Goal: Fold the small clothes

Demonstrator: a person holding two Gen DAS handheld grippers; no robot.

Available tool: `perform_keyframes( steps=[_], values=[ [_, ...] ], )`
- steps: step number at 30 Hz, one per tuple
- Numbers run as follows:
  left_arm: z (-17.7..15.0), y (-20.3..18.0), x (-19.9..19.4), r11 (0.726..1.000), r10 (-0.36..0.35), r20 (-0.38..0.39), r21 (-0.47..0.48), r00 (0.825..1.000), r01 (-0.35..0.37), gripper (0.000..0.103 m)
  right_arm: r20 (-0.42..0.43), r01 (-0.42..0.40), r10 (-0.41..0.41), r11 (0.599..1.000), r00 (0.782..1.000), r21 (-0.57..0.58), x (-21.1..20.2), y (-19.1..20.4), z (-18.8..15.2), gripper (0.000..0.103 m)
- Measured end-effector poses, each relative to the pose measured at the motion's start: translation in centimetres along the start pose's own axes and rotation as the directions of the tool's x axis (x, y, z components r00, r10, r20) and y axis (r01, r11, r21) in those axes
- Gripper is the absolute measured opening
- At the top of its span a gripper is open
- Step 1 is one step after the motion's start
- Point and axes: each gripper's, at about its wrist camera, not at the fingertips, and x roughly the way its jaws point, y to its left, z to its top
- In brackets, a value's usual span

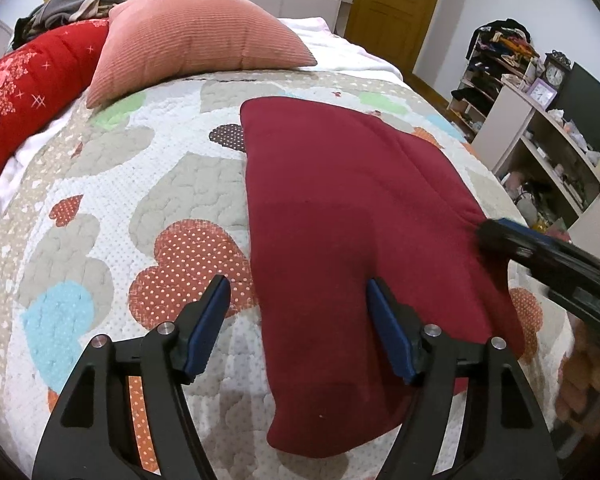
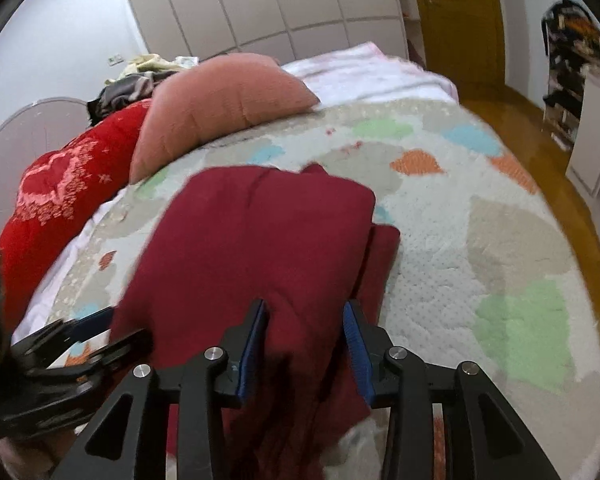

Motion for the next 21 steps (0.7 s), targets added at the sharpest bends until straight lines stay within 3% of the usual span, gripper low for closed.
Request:
perform_keyframes(
  steps=[5,8,9,12,19,21],
  values=[
    [-0.2,-0.2,-0.1,1.0,0.009,-0.001,-0.008,1.0,-0.009,0.072,0.032,-0.034,0.036,0.997,0.999,-0.072,-2.7,2.3,-1.5,0.037],
    [-0.3,-0.5,-0.4,1.0,0.016,-0.006,-0.004,1.0,-0.016,0.072,-0.046,0.059,-0.064,0.994,0.997,-0.093,0.0,2.1,-2.9,0.037],
    [-0.4,-0.6,-0.5,1.0,0.019,-0.012,0.0,1.0,-0.019,0.072,-0.098,0.045,-0.051,0.997,0.994,-0.065,1.4,1.4,-3.6,0.038],
    [-0.7,-0.9,-1.1,0.999,0.036,-0.007,0.019,0.999,-0.036,0.072,-0.075,0.006,-0.006,1.0,0.997,0.0,0.4,0.4,-4.0,0.038],
    [-1.2,-0.9,-2.8,0.999,0.039,0.015,0.003,0.999,-0.039,0.071,-0.001,-0.013,0.013,1.0,1.0,-0.004,-3.9,1.5,-4.0,0.04],
    [-1.2,-0.8,-3.2,0.999,0.039,0.019,0.005,0.999,-0.039,0.071,0.019,-0.019,0.018,1.0,1.0,0.014,-4.7,1.5,-3.9,0.046]
  ],
)
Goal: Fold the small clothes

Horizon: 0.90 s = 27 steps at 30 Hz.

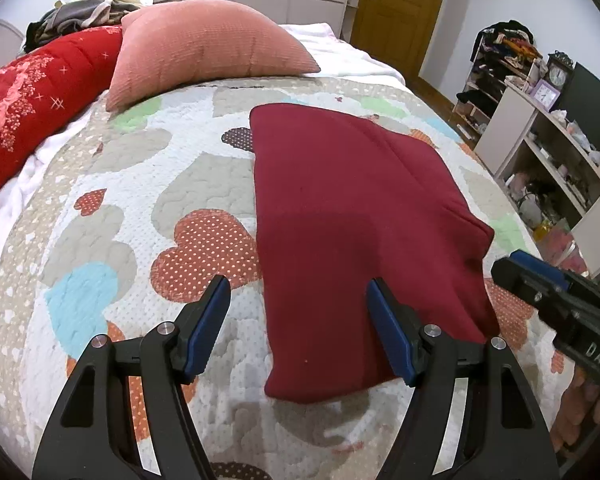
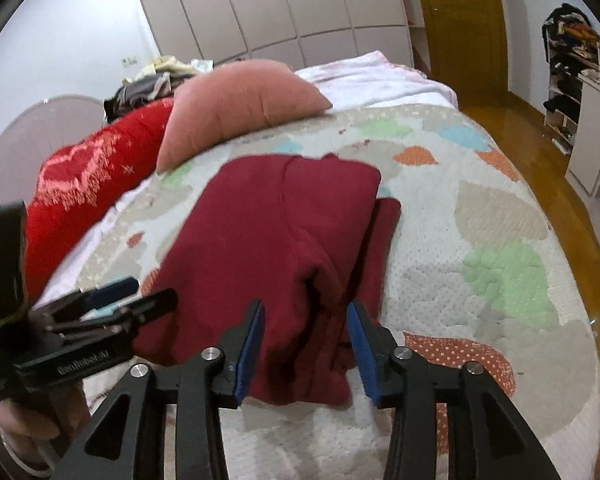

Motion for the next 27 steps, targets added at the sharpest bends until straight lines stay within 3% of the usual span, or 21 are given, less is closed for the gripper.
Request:
perform_keyframes(
  steps=[2,5,8,11,13,15,21,22,23,24,27],
  values=[
    [0.0,0.2,-0.2,1.0,-0.007,-0.005,-0.004,1.0,0.007,0.071,0.009,0.005,-0.005,1.0,1.0,0.019,0.0,-0.2,0.3,0.052],
    [0.2,0.9,-0.2,0.998,-0.053,-0.012,-0.038,0.999,0.052,0.071,0.014,0.008,-0.009,0.998,1.0,0.067,0.4,-1.1,0.7,0.078],
    [0.7,2.5,0.7,0.982,-0.144,-0.033,-0.126,0.989,0.139,0.072,0.016,-0.005,0.004,0.995,1.0,0.099,1.4,-2.1,1.3,0.079],
    [1.0,3.5,2.1,0.968,-0.19,-0.061,-0.176,0.98,0.176,0.072,-0.008,-0.028,0.03,0.989,1.0,0.145,3.3,-3.4,1.9,0.079],
    [1.2,3.9,3.2,0.963,-0.212,-0.072,-0.185,0.975,0.196,0.072,-0.018,-0.056,0.061,0.979,0.998,0.198,4.8,-4.7,2.2,0.079],
    [1.5,4.0,4.3,0.951,-0.252,-0.075,-0.203,0.965,0.233,0.08,-0.028,-0.078,0.087,0.969,0.996,0.234,6.2,-5.7,2.5,0.079],
    [2.4,2.9,7.0,0.934,-0.311,-0.079,-0.21,0.947,0.289,0.084,-0.026,-0.199,0.213,0.944,0.977,0.262,9.7,-6.4,3.4,0.081],
    [2.6,2.7,7.3,0.933,-0.315,-0.077,-0.206,0.946,0.294,0.084,-0.028,-0.206,0.22,0.945,0.975,0.252,10.2,-6.1,3.5,0.08],
    [2.7,2.5,7.3,0.934,-0.313,-0.08,-0.205,0.947,0.291,0.082,-0.029,-0.207,0.22,0.95,0.975,0.235,10.4,-5.8,3.6,0.07],
    [2.8,2.5,7.1,0.932,-0.32,-0.078,-0.204,0.944,0.299,0.071,-0.03,-0.21,0.222,0.952,0.975,0.22,10.4,-5.4,3.7,0.062],
    [2.7,2.1,5.3,0.944,-0.303,-0.062,-0.154,0.951,0.291,0.054,-0.02,-0.184,0.191,0.966,0.981,0.182,9.0,-4.2,3.9,0.042]
  ],
)
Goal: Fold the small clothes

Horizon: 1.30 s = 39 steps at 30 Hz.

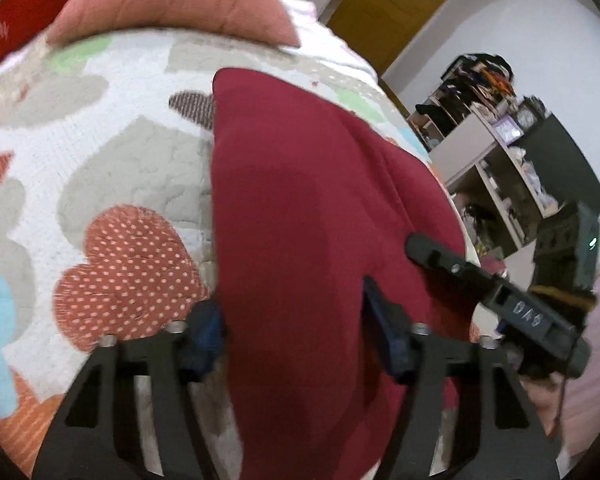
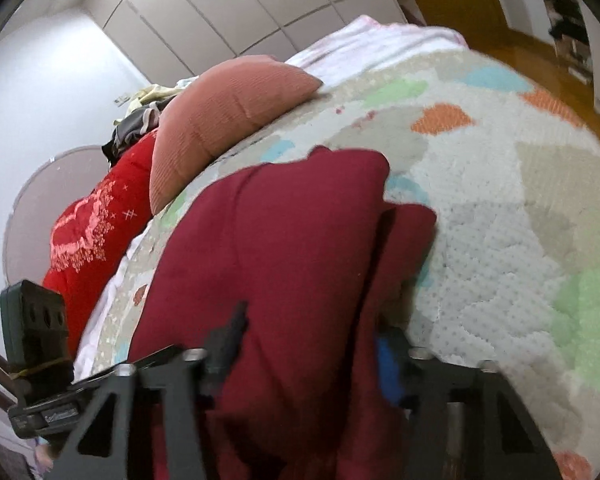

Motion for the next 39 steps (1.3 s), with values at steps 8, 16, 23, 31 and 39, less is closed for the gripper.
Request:
perform_keyframes(
  steps=[8,16,23,31,39],
  values=[
    [-4.6,-0.7,-7.9,0.998,0.055,0.04,0.04,0.998,-0.057,0.053,-0.015,-0.09,0.089,0.993,0.996,-0.081,-5.1,5.7,-2.8,0.04],
    [-10.2,1.7,-9.2,0.993,0.116,0.0,-0.019,0.993,-0.116,0.057,-0.096,0.038,-0.05,0.991,0.994,-0.129,-4.6,7.1,-9.1,0.06],
    [-9.2,-0.9,-11.9,0.958,0.265,0.145,0.068,0.953,-0.277,0.058,0.099,0.114,-0.088,0.949,0.991,-0.294,-11.4,11.8,-8.3,0.057],
    [-9.3,-0.4,-9.0,0.939,0.324,0.114,0.082,0.939,-0.334,0.06,-0.049,0.204,-0.245,0.888,0.968,-0.412,-3.7,12.2,-10.3,0.038],
    [-9.8,-1.2,-10.5,0.92,0.374,0.148,0.07,0.916,-0.387,0.059,-0.017,0.206,-0.227,0.909,0.974,-0.362,-6.1,12.2,-10.6,0.04]
  ],
)
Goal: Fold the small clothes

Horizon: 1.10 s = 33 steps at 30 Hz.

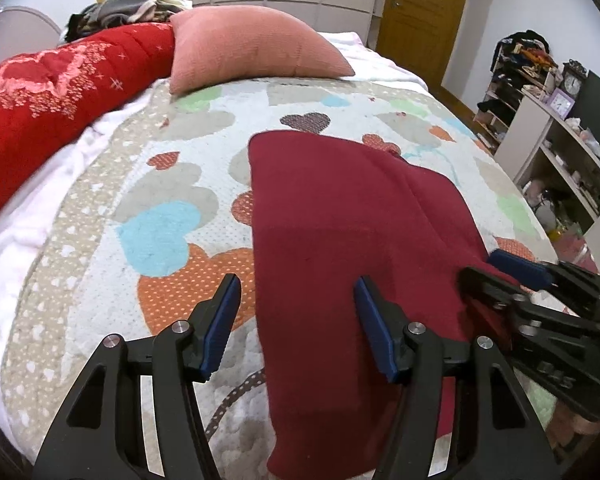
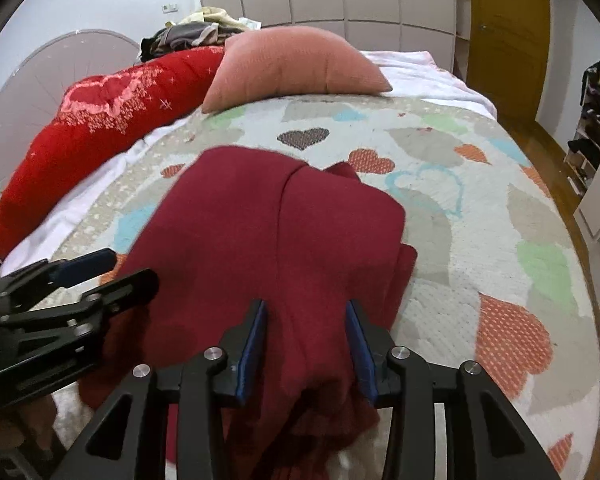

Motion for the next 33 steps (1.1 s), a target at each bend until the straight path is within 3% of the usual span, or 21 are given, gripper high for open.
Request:
perform_keyframes(
  steps=[3,7,16,21,33],
  values=[
    [-0.2,-0.1,-1.2,1.0,0.031,0.028,0.002,0.999,-0.031,0.059,0.06,-0.016,0.014,0.999,0.998,0.039,-2.3,0.2,-0.4,0.046],
    [-0.4,-0.5,-2.9,0.998,0.058,0.067,0.018,0.996,-0.06,0.059,0.116,-0.01,-0.001,0.996,0.993,0.086,-4.9,0.6,-0.7,0.047],
    [-1.3,-0.8,-5.6,0.997,0.072,0.106,0.015,0.992,-0.074,0.059,0.141,0.035,-0.043,0.998,0.989,0.055,-7.0,2.4,-1.4,0.049],
    [-1.5,-0.9,-6.8,0.997,0.077,0.135,0.015,0.988,-0.079,0.059,0.157,0.03,-0.038,0.998,0.987,0.055,-7.9,2.8,-2.0,0.062],
    [-2.1,-1.0,-7.9,0.997,0.077,0.154,0.018,0.985,-0.081,0.059,0.176,0.031,-0.041,0.998,0.984,0.054,-9.0,3.3,-2.2,0.067]
  ],
)
